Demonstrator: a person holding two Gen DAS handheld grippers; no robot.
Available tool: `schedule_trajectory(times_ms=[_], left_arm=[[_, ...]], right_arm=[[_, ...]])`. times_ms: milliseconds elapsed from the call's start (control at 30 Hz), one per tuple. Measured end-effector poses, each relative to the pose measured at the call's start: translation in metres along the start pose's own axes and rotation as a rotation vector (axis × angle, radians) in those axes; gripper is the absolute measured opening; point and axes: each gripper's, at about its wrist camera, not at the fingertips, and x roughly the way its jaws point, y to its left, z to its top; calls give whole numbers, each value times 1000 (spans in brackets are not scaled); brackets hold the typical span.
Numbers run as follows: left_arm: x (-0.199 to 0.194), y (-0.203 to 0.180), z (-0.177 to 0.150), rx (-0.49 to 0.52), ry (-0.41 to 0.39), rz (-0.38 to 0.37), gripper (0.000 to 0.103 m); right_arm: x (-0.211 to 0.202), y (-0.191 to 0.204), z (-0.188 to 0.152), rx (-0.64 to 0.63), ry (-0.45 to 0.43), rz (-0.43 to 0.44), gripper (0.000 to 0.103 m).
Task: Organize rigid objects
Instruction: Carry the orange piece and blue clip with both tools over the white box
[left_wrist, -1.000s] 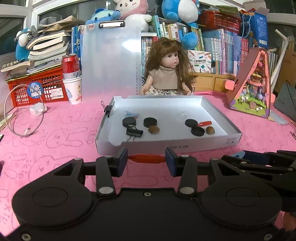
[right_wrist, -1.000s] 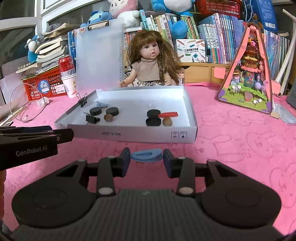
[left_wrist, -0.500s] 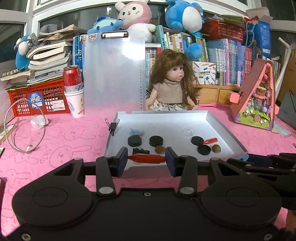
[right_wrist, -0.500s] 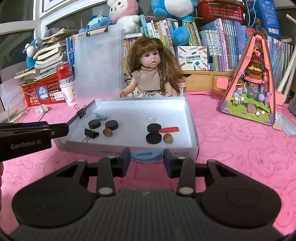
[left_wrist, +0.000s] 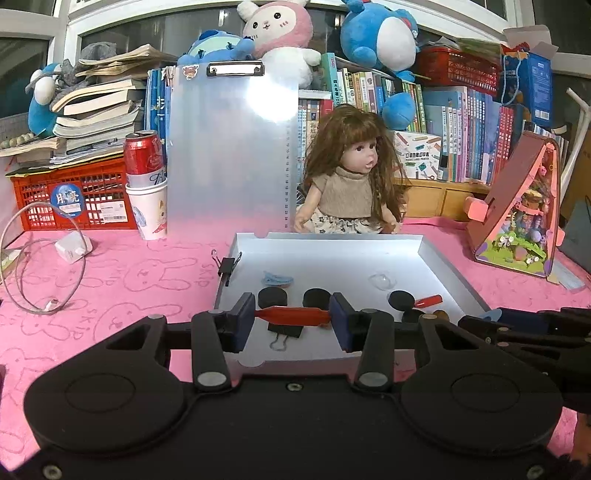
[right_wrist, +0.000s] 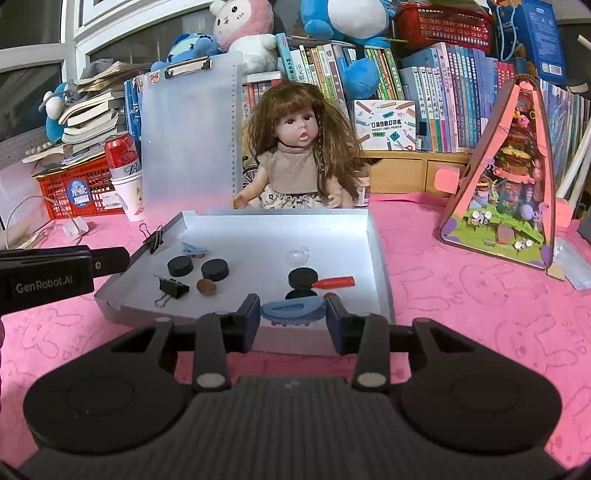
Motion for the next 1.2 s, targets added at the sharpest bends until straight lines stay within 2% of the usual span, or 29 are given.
schedule_trajectory(times_ms=[367, 867, 1200], left_arm=[[22, 1, 10, -9, 18, -9, 42], [57, 1, 15, -22, 88, -4, 42], [77, 1, 22, -19, 122, -17, 42]], right_arm=[[20, -6, 14, 20, 19, 2, 44], [43, -6, 20, 26, 44, 11, 44], [68, -11, 27, 47, 94, 21, 44]])
